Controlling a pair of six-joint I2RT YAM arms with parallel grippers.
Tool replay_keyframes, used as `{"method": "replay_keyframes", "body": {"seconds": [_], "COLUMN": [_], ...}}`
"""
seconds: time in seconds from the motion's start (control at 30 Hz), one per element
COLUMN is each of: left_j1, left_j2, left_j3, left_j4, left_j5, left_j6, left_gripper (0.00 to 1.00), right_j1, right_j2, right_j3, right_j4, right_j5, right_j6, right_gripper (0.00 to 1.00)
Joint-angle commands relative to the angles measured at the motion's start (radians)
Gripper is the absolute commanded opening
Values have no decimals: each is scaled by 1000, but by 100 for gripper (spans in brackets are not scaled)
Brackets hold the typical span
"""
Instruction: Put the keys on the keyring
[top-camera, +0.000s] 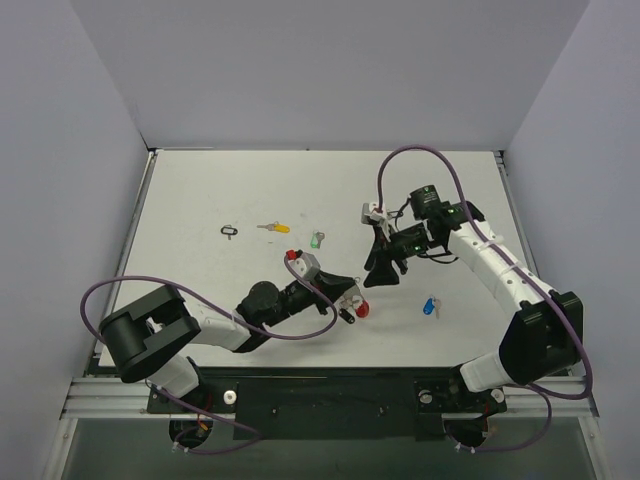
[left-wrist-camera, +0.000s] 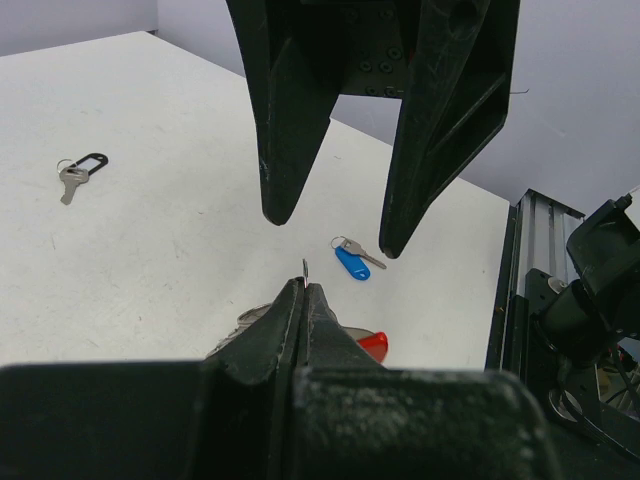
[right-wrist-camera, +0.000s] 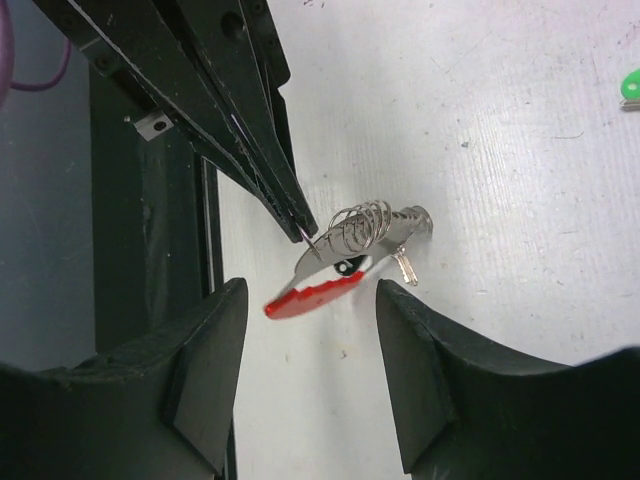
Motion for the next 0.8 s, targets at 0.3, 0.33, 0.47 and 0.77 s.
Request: {"method": "replay_keyframes", "body": {"seconds": [0.3,0.33,0.47,0.77], "left_j1": [4,4,4,7], "left_j2": [15,17,17,15], "left_j3": [-2,-2,-8,-5], "left_j4": [351,351,351,351], "left_j5": [39,40,43,43], "left_j6": [-11,-13,-11,-11], "left_gripper": [0,0,0,0], "right_j1": [101,99,96,92], "right_j2": [71,76,82,87], "right_j3": [34,42,48,65], "right_j4": [-196,-215,-256,-310], "right_j5": [17,13,-3,-40], "right_j6": [-422,-431,-479,-531], "right_gripper": [43,42,36,17]}}
